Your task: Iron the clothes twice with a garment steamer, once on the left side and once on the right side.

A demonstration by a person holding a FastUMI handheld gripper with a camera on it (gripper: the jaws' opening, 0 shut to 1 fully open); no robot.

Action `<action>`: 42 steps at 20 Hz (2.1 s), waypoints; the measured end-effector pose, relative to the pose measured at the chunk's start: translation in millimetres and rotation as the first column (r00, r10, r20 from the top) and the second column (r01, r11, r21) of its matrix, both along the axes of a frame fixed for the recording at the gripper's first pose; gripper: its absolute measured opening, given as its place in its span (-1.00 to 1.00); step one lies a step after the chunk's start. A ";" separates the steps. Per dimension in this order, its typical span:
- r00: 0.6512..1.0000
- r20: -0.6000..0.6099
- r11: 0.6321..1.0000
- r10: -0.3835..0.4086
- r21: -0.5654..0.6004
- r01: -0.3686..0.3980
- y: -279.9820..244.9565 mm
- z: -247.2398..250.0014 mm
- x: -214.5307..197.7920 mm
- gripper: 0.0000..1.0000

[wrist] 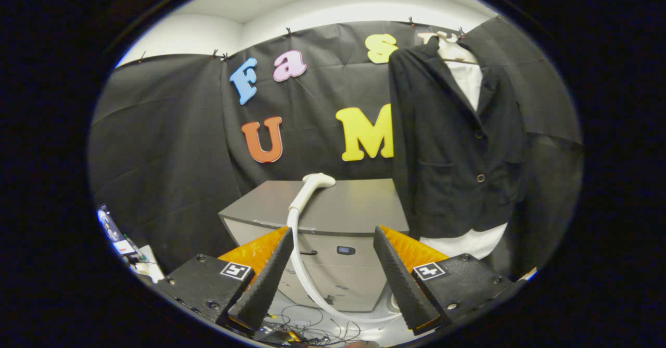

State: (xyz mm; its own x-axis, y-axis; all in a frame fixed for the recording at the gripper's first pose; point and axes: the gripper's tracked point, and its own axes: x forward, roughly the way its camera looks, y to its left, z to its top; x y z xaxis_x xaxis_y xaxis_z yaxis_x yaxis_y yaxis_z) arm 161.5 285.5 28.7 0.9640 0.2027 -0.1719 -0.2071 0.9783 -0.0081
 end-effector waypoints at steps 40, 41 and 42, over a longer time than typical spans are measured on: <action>0.905 -0.424 0.997 -0.023 0.059 0.053 128.3 -42.6 289.5 -0.20; 0.908 -0.418 0.997 -0.002 0.075 0.036 127.6 -39.3 281.4 -0.20; 0.911 -0.412 0.995 0.026 0.099 0.016 127.6 -35.9 272.9 -0.20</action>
